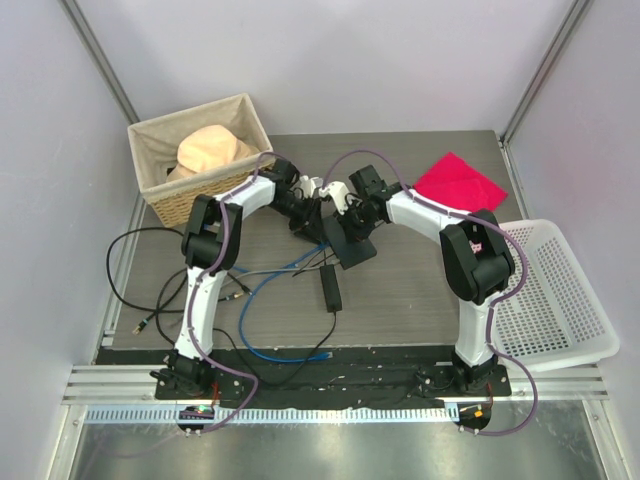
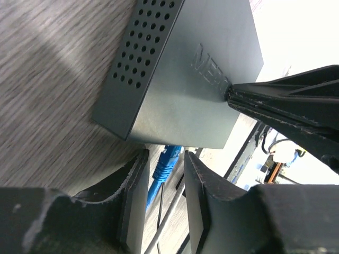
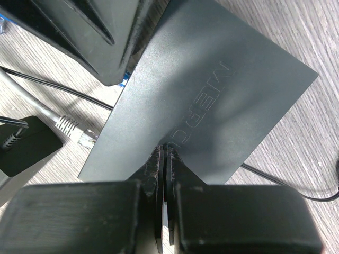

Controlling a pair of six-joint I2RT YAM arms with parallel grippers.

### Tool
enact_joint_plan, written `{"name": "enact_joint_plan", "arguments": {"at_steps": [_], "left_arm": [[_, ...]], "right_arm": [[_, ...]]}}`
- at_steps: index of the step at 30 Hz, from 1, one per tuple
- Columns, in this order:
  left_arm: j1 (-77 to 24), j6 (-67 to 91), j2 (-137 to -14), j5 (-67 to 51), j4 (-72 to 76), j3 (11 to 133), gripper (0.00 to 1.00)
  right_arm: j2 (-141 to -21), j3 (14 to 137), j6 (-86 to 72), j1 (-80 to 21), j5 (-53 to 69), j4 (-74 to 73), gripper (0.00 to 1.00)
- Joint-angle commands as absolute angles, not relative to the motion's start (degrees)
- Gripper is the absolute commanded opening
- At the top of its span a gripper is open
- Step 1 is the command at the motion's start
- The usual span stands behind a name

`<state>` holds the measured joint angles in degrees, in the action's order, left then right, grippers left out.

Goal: Pull the plug from the switch port

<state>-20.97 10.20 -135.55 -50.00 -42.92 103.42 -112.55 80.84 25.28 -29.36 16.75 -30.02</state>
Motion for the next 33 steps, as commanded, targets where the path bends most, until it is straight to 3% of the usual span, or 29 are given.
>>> {"name": "enact_joint_plan", "arguments": {"at_steps": [1, 8, 17, 33], "left_arm": [[-21.44, 9.32, -138.08, -48.16, -41.40, 104.68, 0.36], [-22.76, 8.79, -138.52, -47.99, -41.57, 105.82, 0.30], [-22.76, 8.35, -138.08, -46.41, -42.27, 106.00, 0.00], [-22.94, 5.19, -136.76, -46.41, -46.93, 106.70, 0.00]], "right_arm": [[-116.89, 79.01, 26.37, -30.50, 13.80, -34.72, 0.01], [-117.25, 79.28, 26.54, -30.59, 13.80, -34.89, 0.01], [-117.42, 79.19, 26.63, -30.50, 13.71, -34.63, 0.01], [-117.25, 78.75, 26.89, -30.76, 13.10, -34.28, 0.01]]}}
